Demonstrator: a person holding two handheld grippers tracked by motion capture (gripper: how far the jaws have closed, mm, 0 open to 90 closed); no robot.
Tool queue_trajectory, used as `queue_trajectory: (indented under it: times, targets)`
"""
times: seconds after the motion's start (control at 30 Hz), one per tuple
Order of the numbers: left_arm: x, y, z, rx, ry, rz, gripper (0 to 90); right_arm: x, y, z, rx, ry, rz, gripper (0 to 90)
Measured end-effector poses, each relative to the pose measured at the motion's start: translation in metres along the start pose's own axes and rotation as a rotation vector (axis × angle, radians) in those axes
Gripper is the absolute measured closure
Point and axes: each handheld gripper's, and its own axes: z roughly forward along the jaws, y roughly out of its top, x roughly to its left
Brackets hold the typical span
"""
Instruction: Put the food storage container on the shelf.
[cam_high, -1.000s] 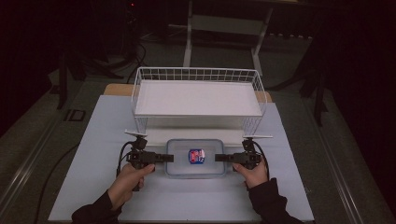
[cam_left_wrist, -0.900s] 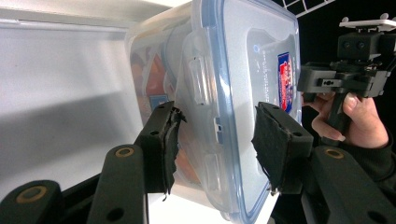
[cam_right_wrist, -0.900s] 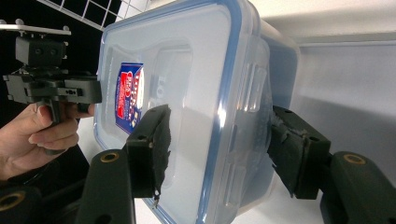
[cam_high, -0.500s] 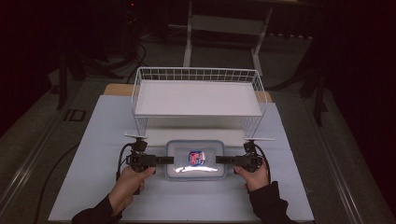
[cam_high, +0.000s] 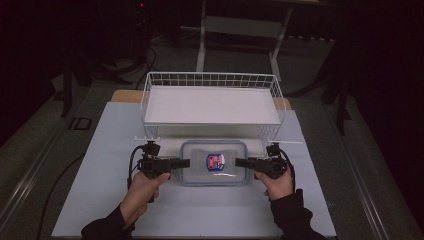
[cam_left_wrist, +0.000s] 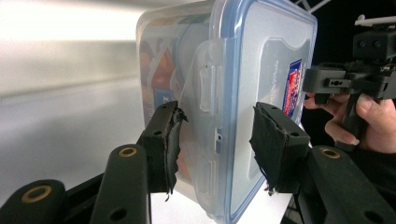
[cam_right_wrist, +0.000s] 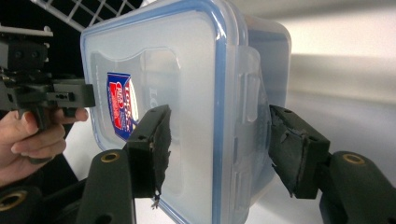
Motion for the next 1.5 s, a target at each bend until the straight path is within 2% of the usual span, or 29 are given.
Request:
queue_trajectory:
  times: [0.13, 0.23, 0.37, 0.4, 0.47, 0.5, 0.57, 0.77, 0.8, 0.9, 1.0, 1.03, 1.1, 1.17, 1.3, 1.4, 1.47, 1.5]
  targets:
    - [0.002, 0.006, 0.005, -0.017, -0.011, 0.019, 51.6, -0.001, 0.008, -0.001, -0.029, -0.013, -0.012, 41.2]
    - [0.003, 0.013, 0.008, -0.026, 0.005, 0.046, 51.5, -0.006, 0.011, 0.001, -0.042, -0.010, 0.004, 40.9]
    - [0.006, 0.016, 0.014, -0.017, 0.009, 0.042, 51.5, -0.011, 0.014, 0.005, -0.053, -0.021, 0.004, 39.6]
    - [0.009, 0.018, 0.016, -0.024, 0.011, 0.061, 51.5, -0.012, 0.014, 0.006, -0.052, -0.025, 0.005, 39.6]
    - [0.012, 0.020, 0.018, -0.040, 0.011, 0.055, 51.5, -0.015, 0.016, 0.011, -0.068, -0.027, 0.005, 39.3]
    - [0.015, 0.021, 0.019, -0.049, 0.014, 0.074, 51.5, -0.017, 0.016, 0.013, -0.074, -0.027, 0.018, 39.2]
    - [0.019, 0.020, 0.023, -0.062, 0.006, 0.044, 51.4, -0.019, 0.016, 0.016, -0.082, -0.034, 0.016, 39.0]
    - [0.029, 0.018, 0.033, -0.070, 0.016, 0.056, 51.1, -0.024, 0.017, 0.021, -0.105, -0.074, -0.004, 38.6]
    - [0.030, 0.018, 0.034, -0.084, 0.020, 0.063, 51.1, -0.024, 0.017, 0.022, -0.111, -0.076, -0.003, 38.6]
    - [0.033, 0.021, 0.035, -0.082, 0.032, 0.067, 51.0, -0.027, 0.017, 0.026, -0.118, -0.073, 0.001, 38.5]
    - [0.038, 0.021, 0.037, -0.091, 0.042, 0.049, 51.0, -0.030, 0.018, 0.033, -0.113, -0.074, 0.002, 38.2]
    - [0.040, 0.020, 0.038, -0.103, 0.024, 0.043, 51.1, -0.032, 0.018, 0.035, -0.109, -0.076, 0.001, 37.5]
    - [0.041, 0.019, 0.038, -0.120, 0.022, 0.044, 51.2, -0.035, 0.017, 0.038, -0.110, -0.066, 0.021, 37.2]
    - [0.043, 0.018, 0.039, -0.130, 0.002, 0.031, 51.1, -0.037, 0.015, 0.039, -0.117, -0.061, 0.025, 37.0]
    - [0.044, 0.017, 0.040, -0.152, -0.006, 0.009, 50.5, -0.037, 0.016, 0.040, -0.123, -0.068, 0.021, 36.0]
    - [0.044, 0.017, 0.040, -0.176, 0.012, 0.041, 49.0, -0.034, 0.015, 0.043, -0.148, -0.091, -0.001, 33.3]
    - [0.044, 0.017, 0.041, -0.196, 0.035, 0.066, 48.1, -0.034, 0.016, 0.045, -0.156, -0.087, 0.028, 33.1]
    - [0.044, 0.017, 0.042, -0.198, 0.040, 0.064, 47.7, -0.035, 0.017, 0.046, -0.163, -0.083, 0.050, 33.0]
